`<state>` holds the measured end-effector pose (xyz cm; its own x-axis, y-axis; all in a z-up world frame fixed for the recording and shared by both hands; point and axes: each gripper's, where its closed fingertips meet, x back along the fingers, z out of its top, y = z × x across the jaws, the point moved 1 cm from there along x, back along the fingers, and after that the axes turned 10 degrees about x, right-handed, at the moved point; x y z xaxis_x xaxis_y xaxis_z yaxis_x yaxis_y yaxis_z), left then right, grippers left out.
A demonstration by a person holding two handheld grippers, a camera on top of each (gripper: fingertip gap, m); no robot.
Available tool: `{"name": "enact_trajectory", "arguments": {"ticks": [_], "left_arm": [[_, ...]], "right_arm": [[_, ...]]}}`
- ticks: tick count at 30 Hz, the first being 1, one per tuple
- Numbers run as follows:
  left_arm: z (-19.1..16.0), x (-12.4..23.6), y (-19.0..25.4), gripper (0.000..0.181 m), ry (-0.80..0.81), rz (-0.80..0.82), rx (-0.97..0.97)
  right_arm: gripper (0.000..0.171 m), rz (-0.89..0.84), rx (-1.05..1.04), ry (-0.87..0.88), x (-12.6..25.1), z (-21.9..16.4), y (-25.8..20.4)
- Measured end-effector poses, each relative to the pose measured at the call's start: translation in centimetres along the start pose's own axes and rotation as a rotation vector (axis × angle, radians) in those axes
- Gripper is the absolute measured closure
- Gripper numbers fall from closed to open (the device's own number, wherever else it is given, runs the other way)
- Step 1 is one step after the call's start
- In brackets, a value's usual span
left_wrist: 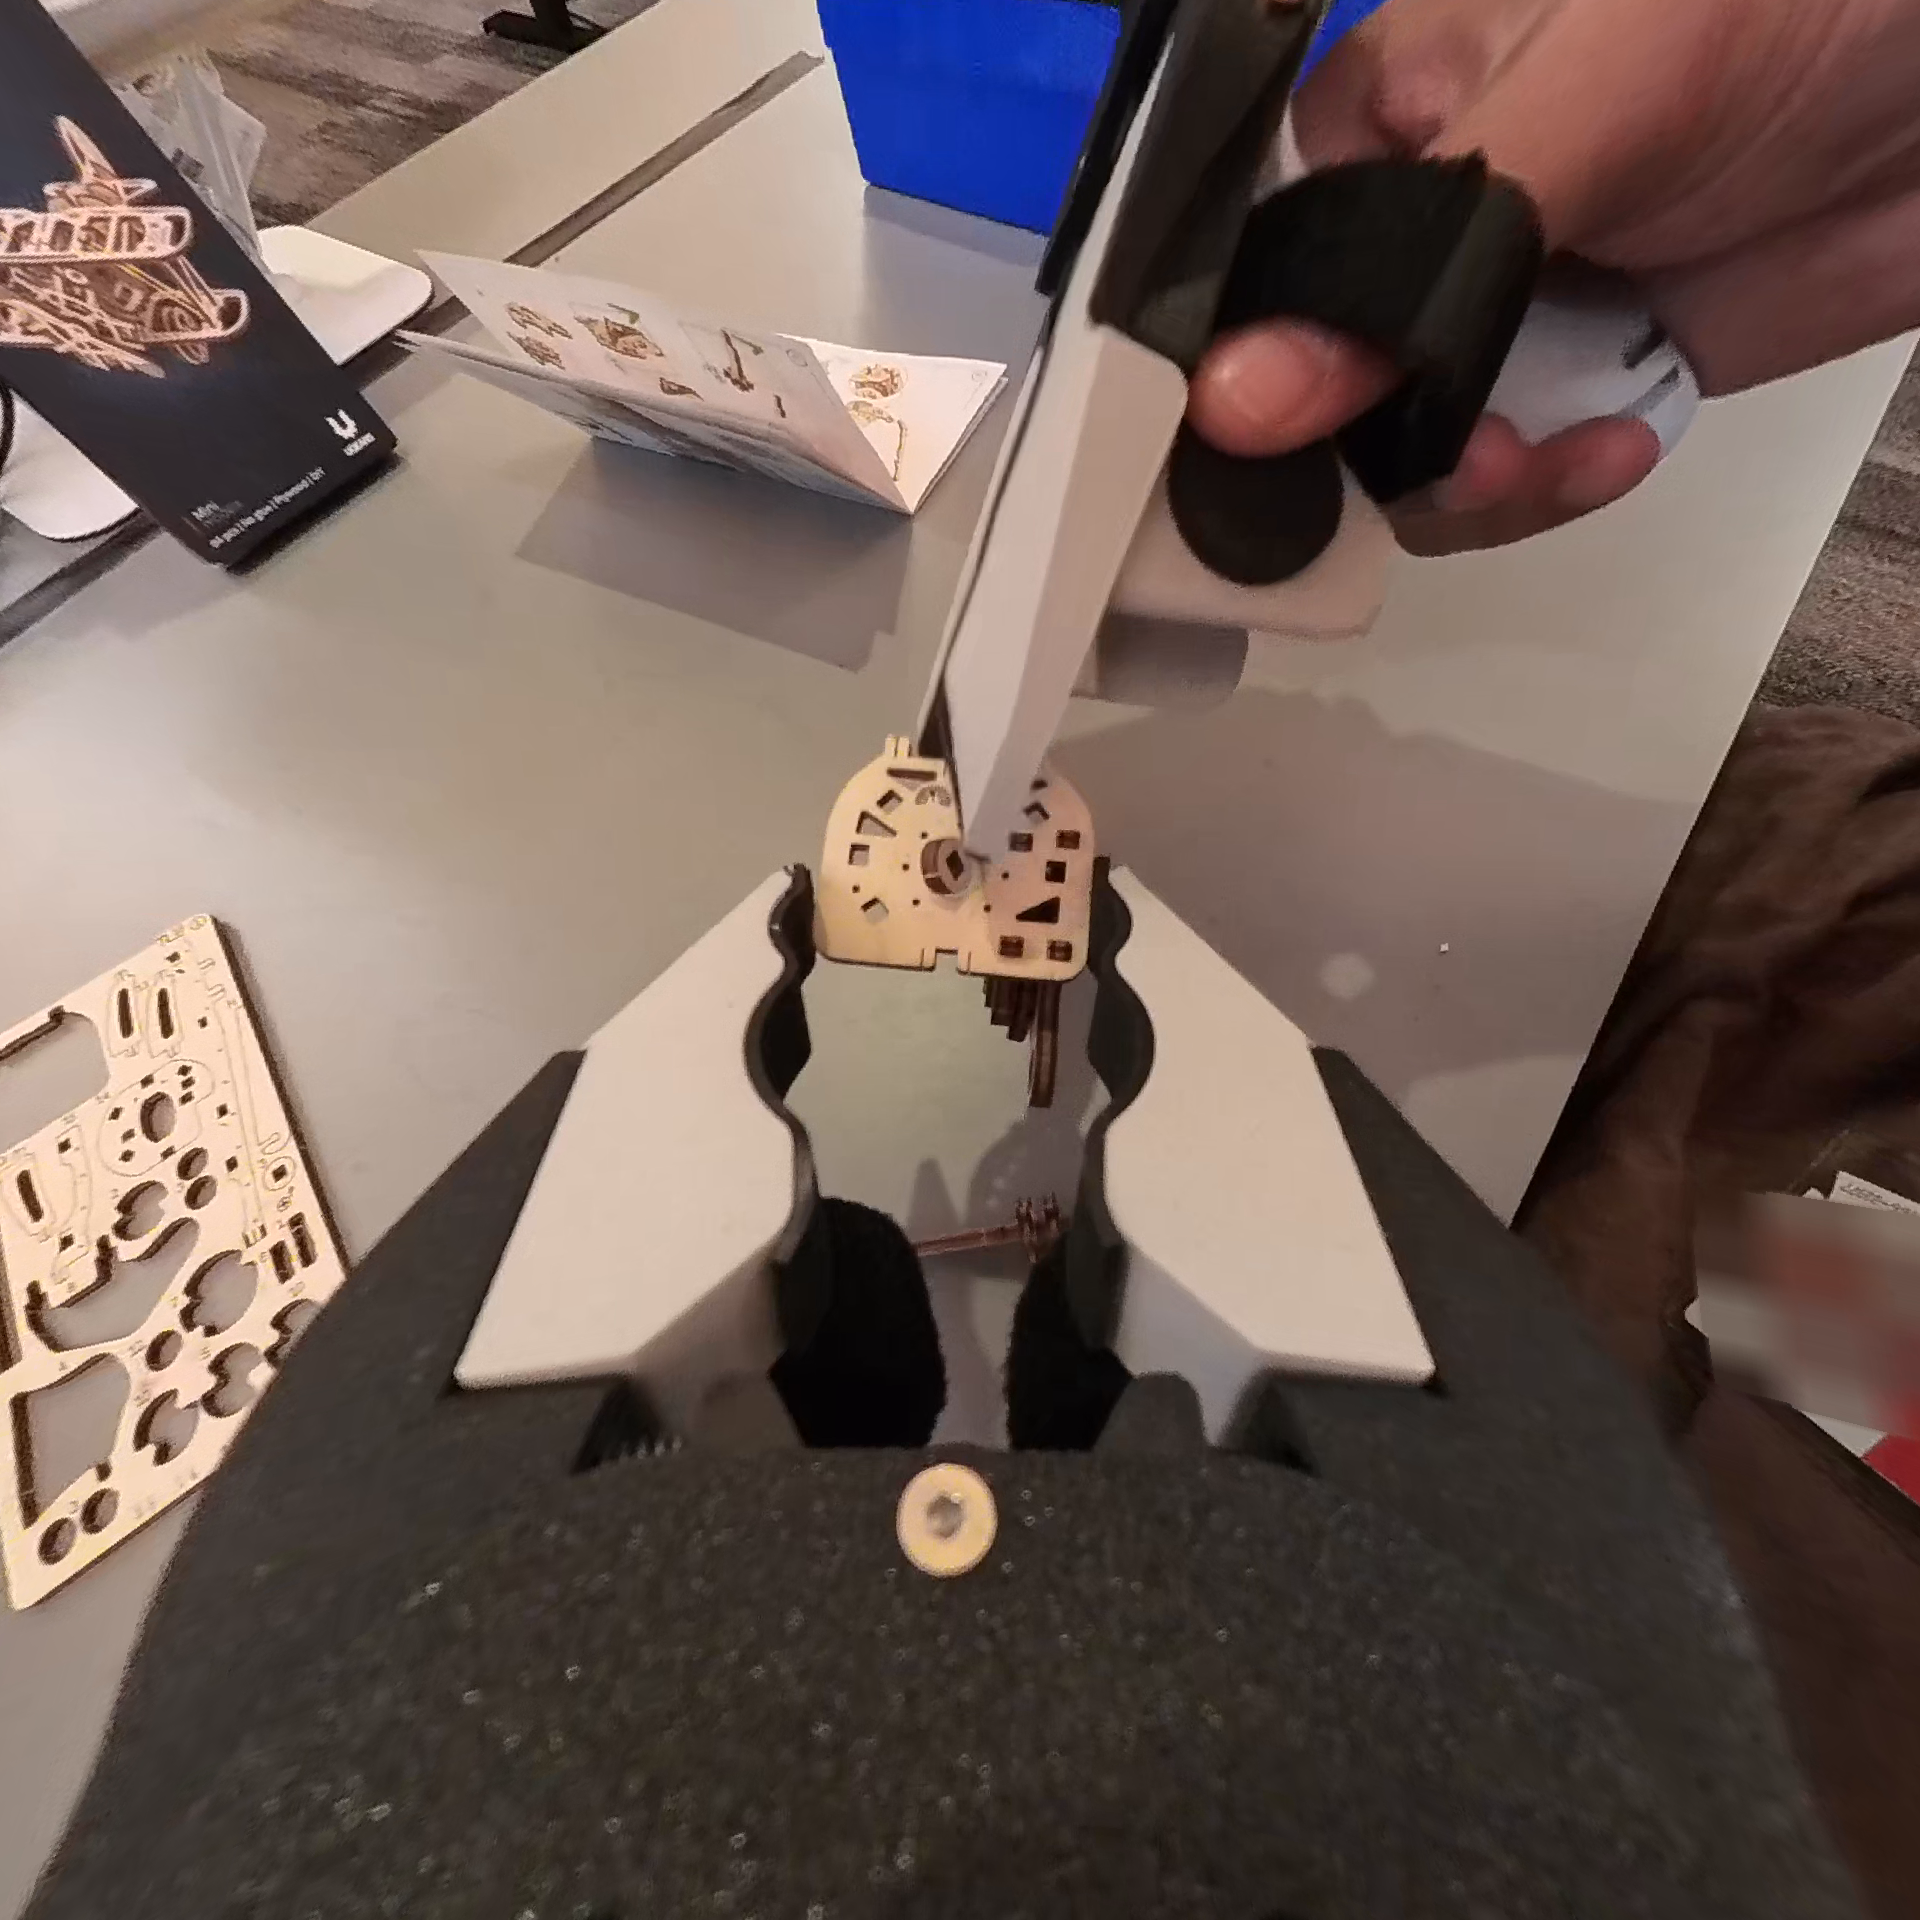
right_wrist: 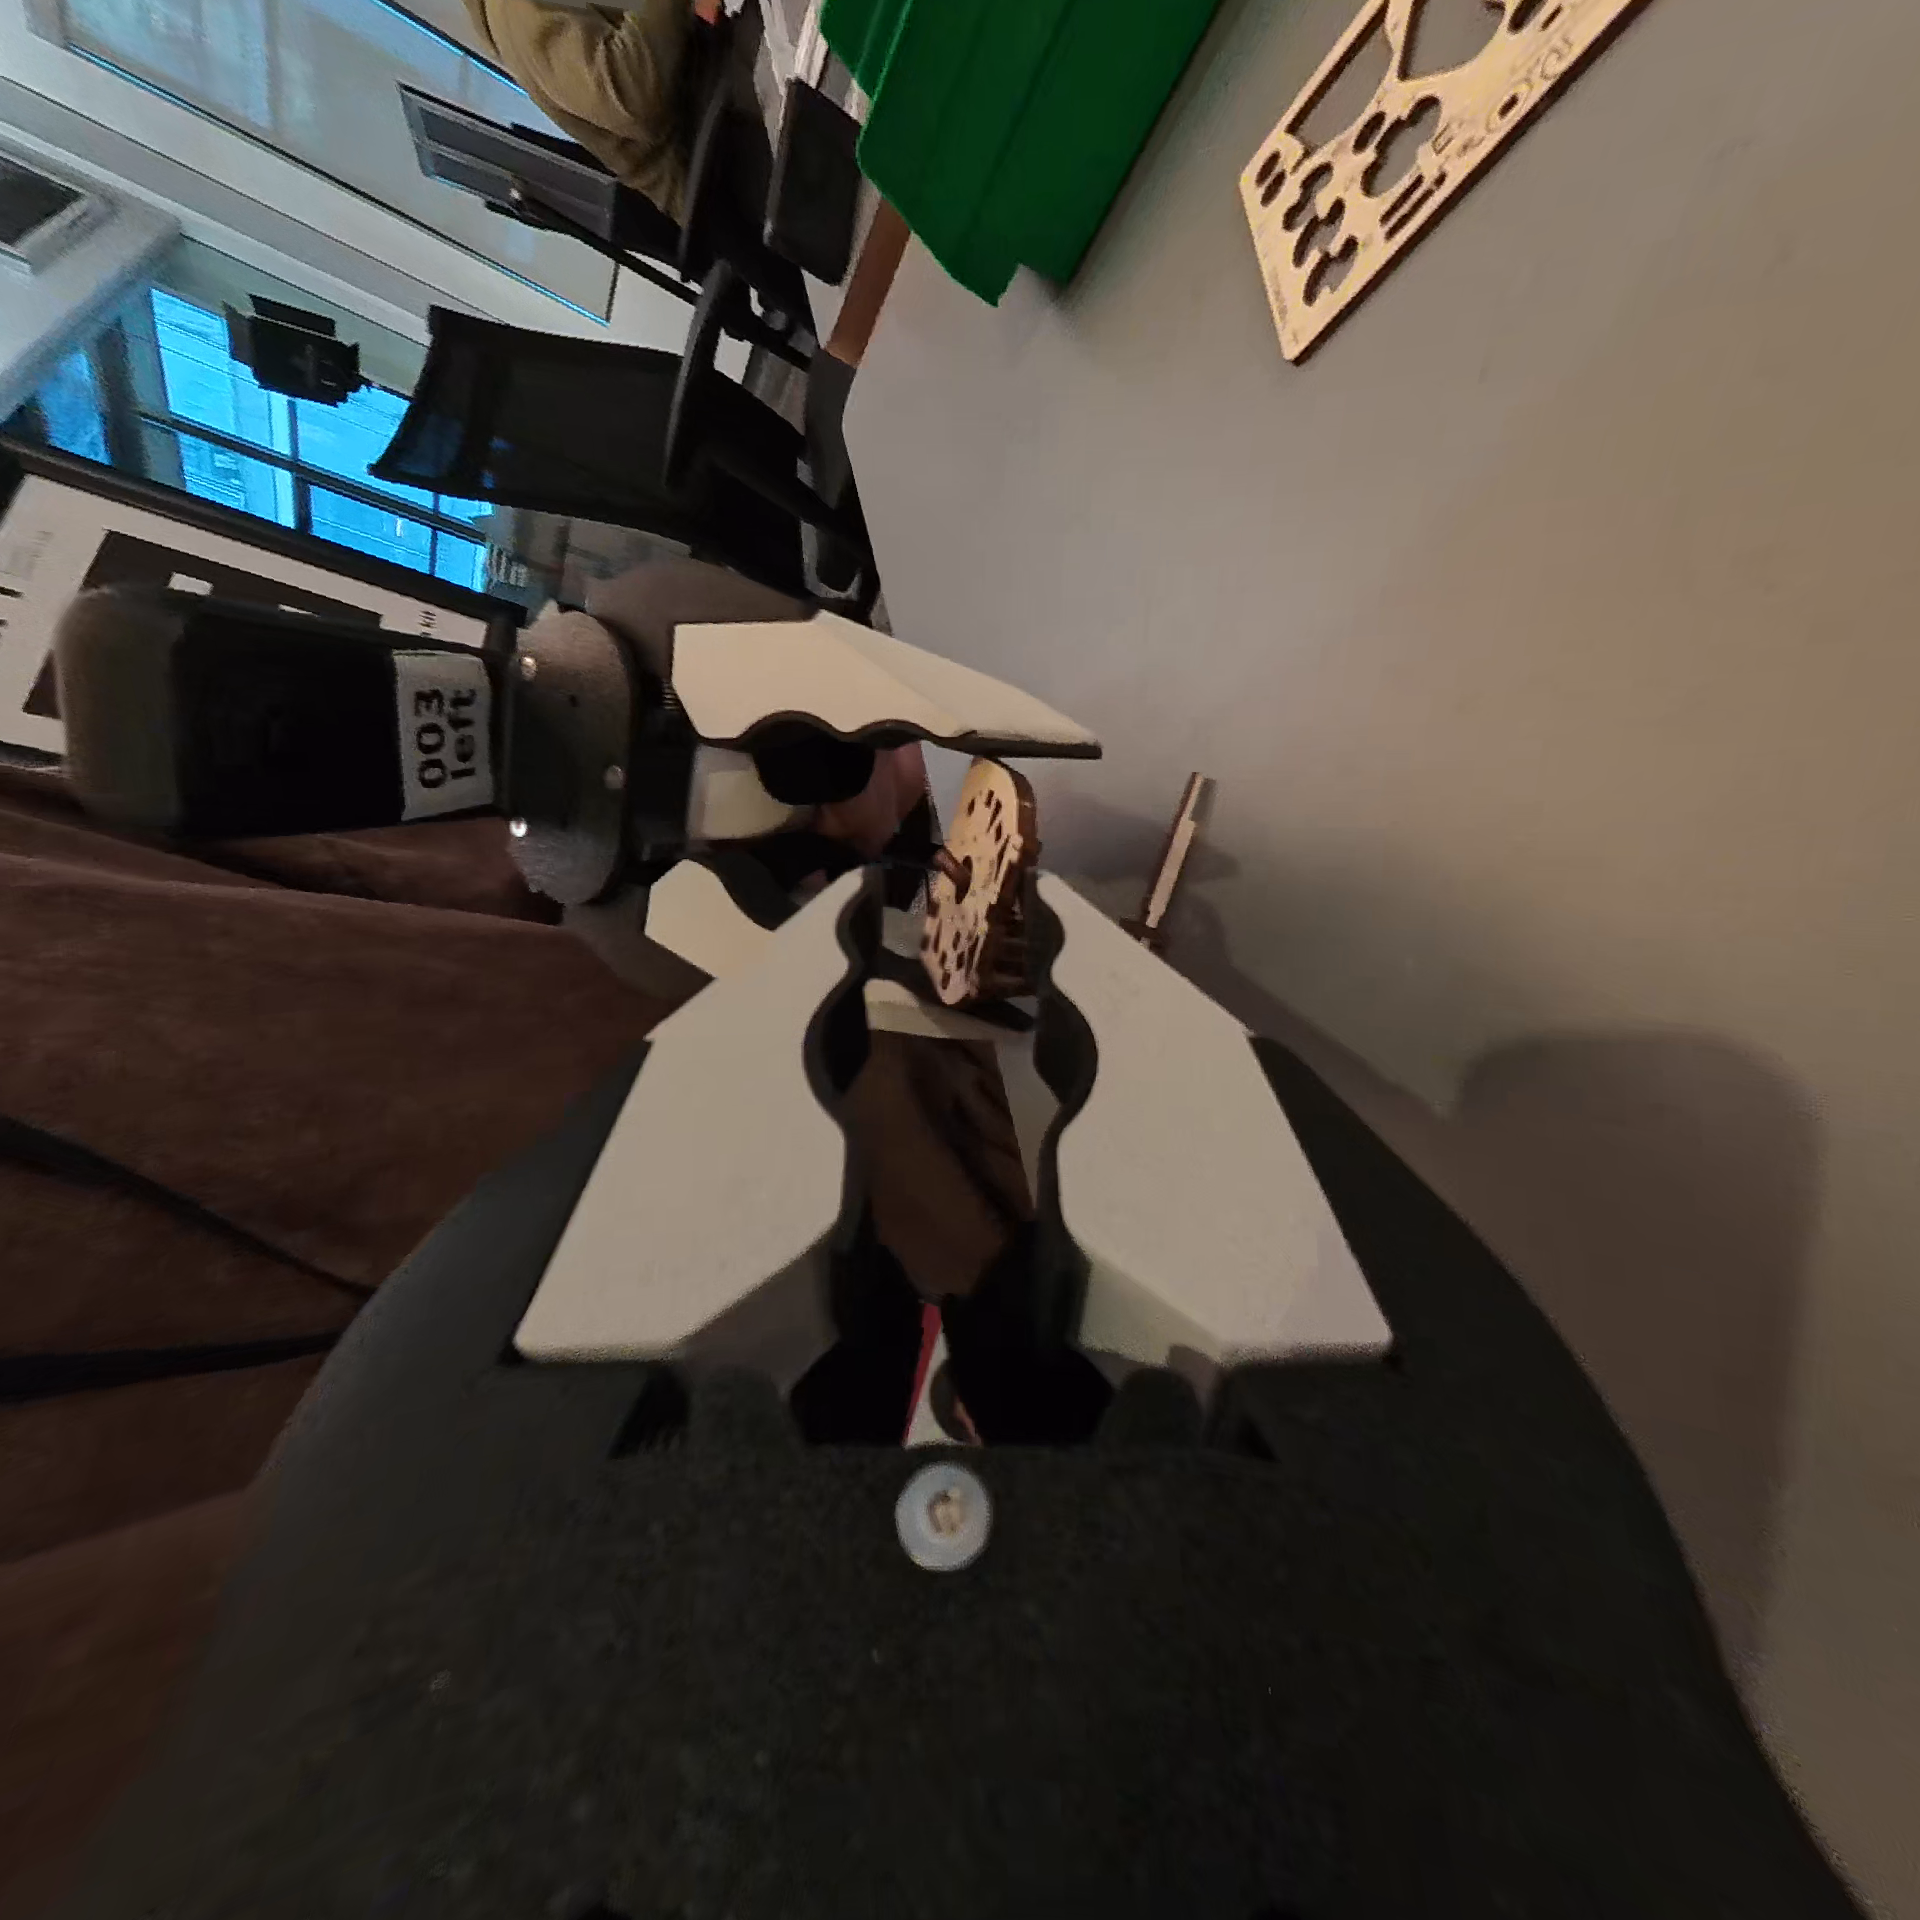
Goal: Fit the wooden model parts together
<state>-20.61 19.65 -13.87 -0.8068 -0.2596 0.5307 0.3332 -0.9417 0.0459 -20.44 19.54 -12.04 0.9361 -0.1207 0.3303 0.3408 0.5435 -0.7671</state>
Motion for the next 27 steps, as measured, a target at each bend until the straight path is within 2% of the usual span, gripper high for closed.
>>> {"name": "enact_trajectory", "arguments": {"ticks": [6,12,20,27], "left_arm": [[0.1,0.1,-0.3,0.13,0.006,-0.004,0.017],[0.1,0.0,0.0,0.13,0.0,0.005,-0.008],[-0.1,0.0,-0.2,0.13,-0.014,0.057,-0.082],[0.0,0.0,-0.1,0.13,-0.007,0.051,-0.069]], "right_arm": [[0.147,0.037,-0.007,0.012,-0.1,0.4,0.3],[0.14,-0.007,-0.018,-0.018,-0.4,0.2,1.3],[0.15,0.033,-0.117,-0.02,-0.3,-0.4,1.1],[0.148,0.04,-0.108,-0.012,-0.2,-0.4,0.5]]}}
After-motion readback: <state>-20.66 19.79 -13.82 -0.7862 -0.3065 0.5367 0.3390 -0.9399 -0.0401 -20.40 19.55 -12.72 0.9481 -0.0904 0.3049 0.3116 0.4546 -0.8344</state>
